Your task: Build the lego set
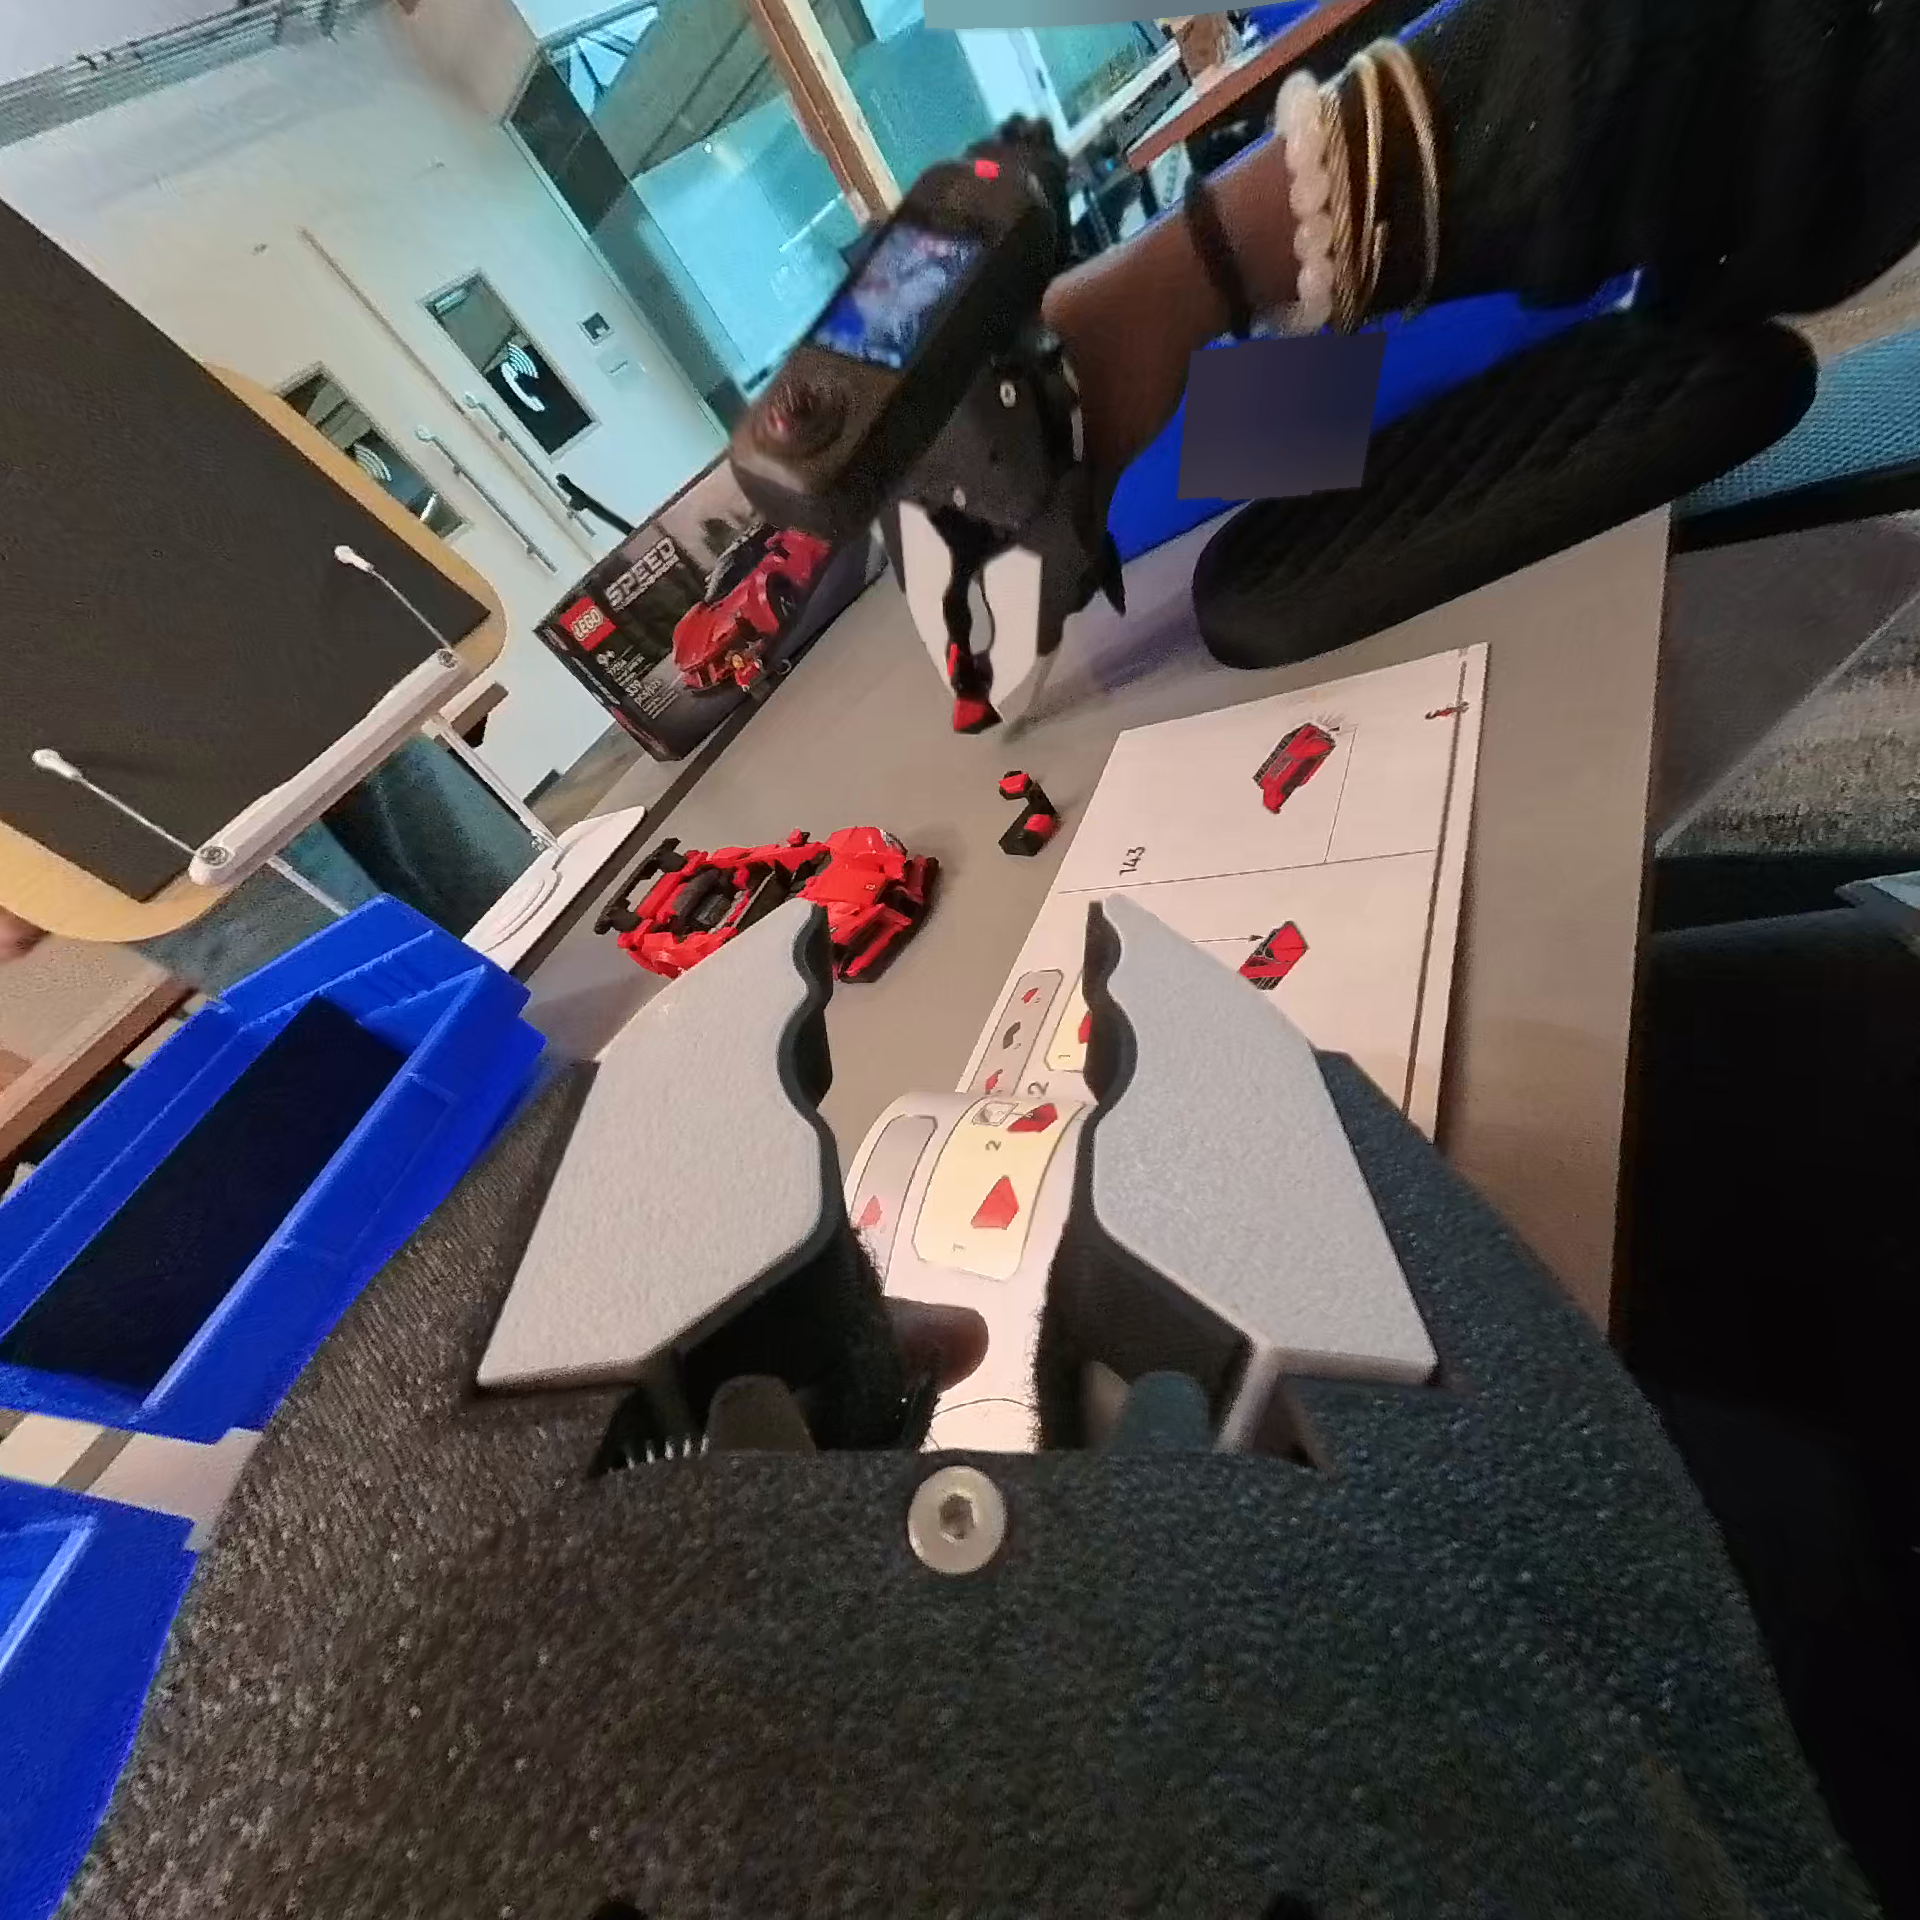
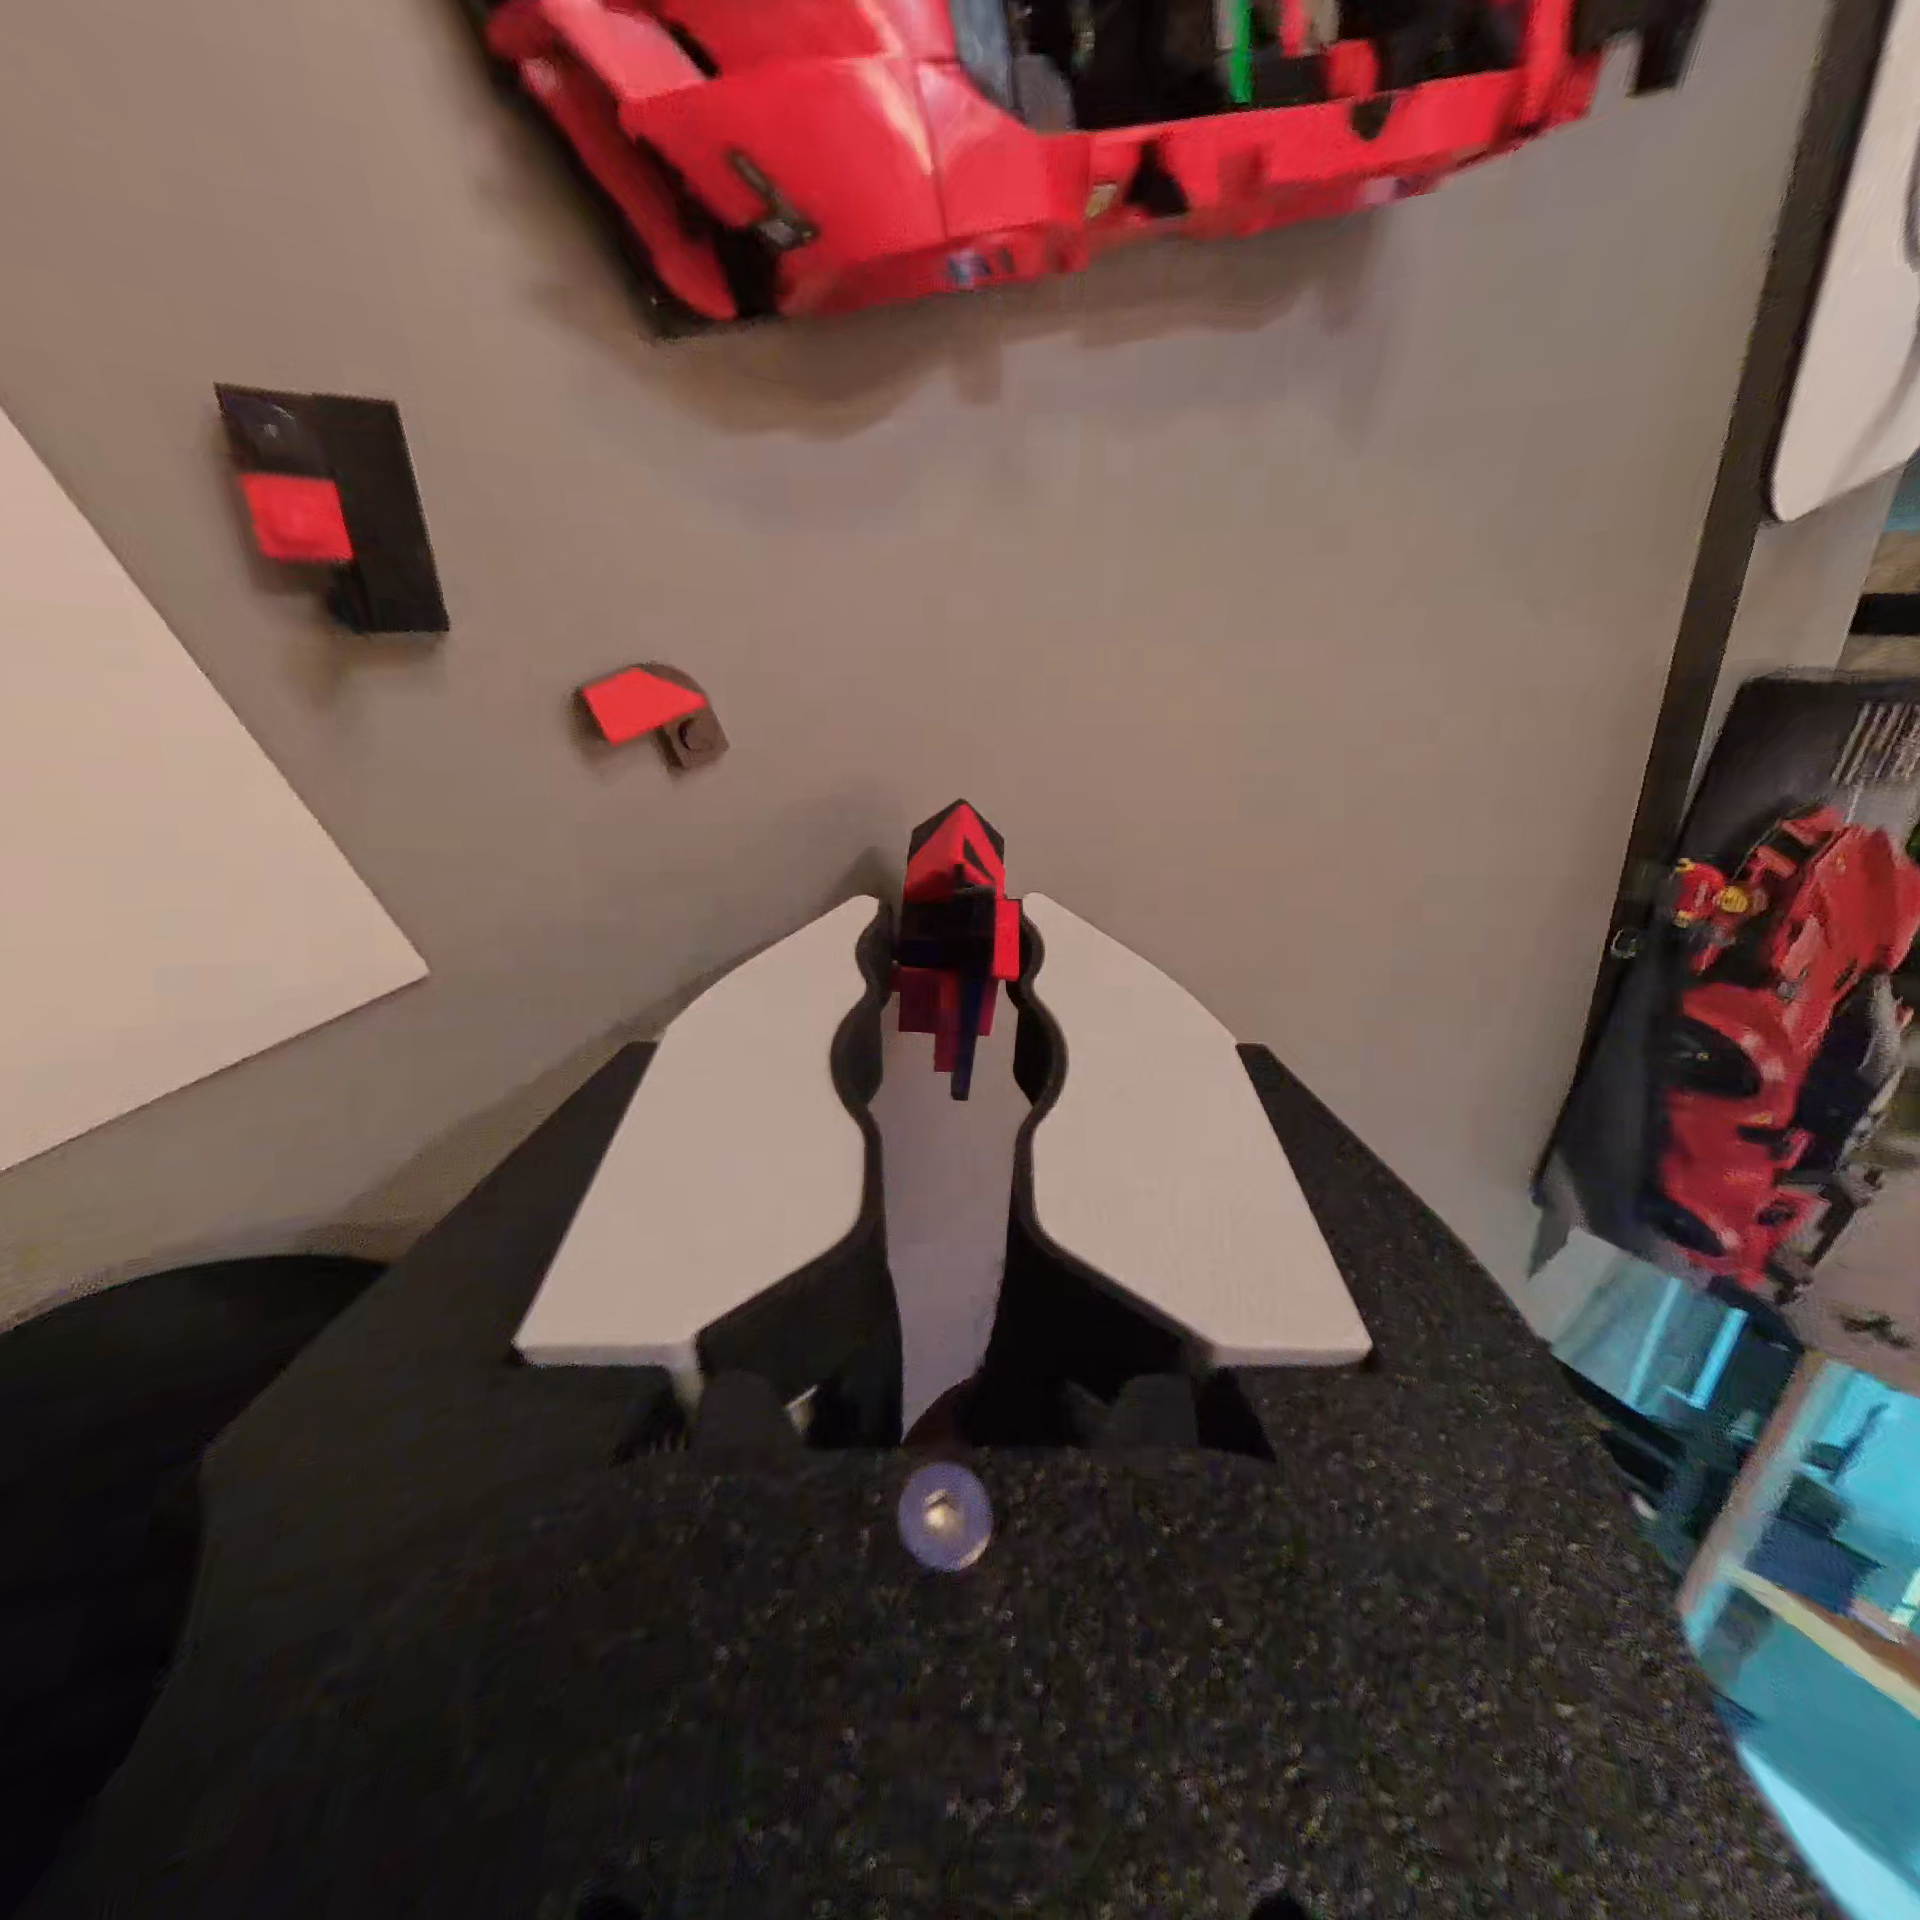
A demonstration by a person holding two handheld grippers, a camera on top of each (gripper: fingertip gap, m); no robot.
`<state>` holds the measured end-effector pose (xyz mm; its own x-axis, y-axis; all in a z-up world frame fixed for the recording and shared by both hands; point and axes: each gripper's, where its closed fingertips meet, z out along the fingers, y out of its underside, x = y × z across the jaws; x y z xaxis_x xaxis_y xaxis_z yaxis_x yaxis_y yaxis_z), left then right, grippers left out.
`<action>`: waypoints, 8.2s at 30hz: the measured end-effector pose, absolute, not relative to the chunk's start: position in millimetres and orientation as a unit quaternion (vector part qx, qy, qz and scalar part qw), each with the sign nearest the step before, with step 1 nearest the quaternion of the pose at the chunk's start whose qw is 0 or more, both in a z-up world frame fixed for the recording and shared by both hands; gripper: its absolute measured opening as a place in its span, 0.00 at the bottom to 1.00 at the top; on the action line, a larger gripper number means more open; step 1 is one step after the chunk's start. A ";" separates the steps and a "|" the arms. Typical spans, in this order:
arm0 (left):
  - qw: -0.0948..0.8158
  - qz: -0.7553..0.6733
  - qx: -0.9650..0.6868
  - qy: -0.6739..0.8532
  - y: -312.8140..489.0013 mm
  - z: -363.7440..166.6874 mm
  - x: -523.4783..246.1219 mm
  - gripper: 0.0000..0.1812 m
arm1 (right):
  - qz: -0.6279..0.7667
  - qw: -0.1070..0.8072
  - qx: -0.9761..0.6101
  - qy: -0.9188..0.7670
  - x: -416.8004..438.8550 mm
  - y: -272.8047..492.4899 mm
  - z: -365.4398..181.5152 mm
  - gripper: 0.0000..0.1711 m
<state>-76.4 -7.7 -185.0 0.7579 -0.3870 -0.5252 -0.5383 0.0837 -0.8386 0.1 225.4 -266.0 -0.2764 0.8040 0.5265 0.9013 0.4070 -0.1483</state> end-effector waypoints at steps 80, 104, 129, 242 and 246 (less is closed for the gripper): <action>0.682 -0.014 -0.670 0.293 -17.6 -174.5 -85.3 0.25 | 0.286 0.152 -0.870 -0.371 -67.9 322.9 -258.7 0.24; 0.677 -0.009 -0.683 0.275 -17.4 -179.8 -96.3 0.25 | 0.175 0.252 -0.715 -0.628 -106.0 190.6 -275.5 0.44; 0.668 -0.107 -0.715 0.176 25.2 -137.6 -128.2 0.29 | 0.411 0.280 -0.624 -0.603 -25.0 85.5 -205.4 0.53; 0.557 -0.133 -0.802 0.166 -12.2 -220.1 -188.7 0.00 | 0.347 0.291 -0.425 -0.784 -90.2 -26.7 -263.8 0.00; 0.556 -0.134 -0.804 0.166 -12.0 -220.6 -188.6 0.00 | 0.343 0.298 -0.422 -0.784 -90.3 -26.6 -263.5 0.00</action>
